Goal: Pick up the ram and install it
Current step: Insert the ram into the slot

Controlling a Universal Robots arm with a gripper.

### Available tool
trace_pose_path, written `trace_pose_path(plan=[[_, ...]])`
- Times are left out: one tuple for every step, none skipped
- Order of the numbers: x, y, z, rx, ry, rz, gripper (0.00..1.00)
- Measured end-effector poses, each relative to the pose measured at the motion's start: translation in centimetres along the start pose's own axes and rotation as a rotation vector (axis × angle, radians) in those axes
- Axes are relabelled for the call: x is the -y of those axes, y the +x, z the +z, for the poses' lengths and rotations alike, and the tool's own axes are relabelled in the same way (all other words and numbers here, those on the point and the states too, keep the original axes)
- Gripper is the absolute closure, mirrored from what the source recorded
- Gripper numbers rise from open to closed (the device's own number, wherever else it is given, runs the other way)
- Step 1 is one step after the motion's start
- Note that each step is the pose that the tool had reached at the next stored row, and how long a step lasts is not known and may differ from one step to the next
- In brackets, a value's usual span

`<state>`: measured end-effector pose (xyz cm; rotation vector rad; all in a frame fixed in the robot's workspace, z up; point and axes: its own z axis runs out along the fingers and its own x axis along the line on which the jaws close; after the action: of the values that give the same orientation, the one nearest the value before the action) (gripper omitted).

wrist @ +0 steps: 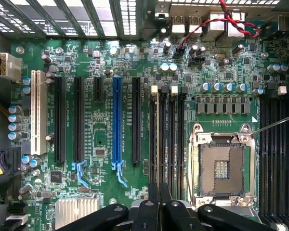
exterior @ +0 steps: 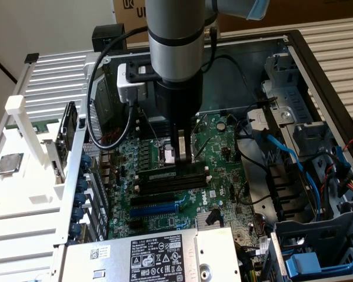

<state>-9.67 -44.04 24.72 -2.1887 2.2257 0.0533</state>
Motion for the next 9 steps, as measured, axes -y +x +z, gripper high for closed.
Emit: trace_pose_path(plan=[[0.00,0.09,-0.01,-0.0001,-0.0016,0.001,0.88],[0.02,0.19,-0.01,0.0001,-0.0028,0.001,0.88],[0.04,0.23,-0.01,0.0002,-0.0030,0.002,0.88],[0.08,0.23,-0.01,0.0003,-0.0032,0.004,0.88],[0.11,0.24,-0.01,0.0005,-0.0031,0.005,0.88],[0.14,0.24,0.00,0.0008,-0.0030,0.007,0.88],[0.15,0.24,0.00,0.0010,-0.0035,0.014,0.88],[0.17,0.24,0.01,0.0011,-0.0041,0.016,0.88],[0.20,0.24,0.02,0.0012,-0.0047,0.018,0.88]])
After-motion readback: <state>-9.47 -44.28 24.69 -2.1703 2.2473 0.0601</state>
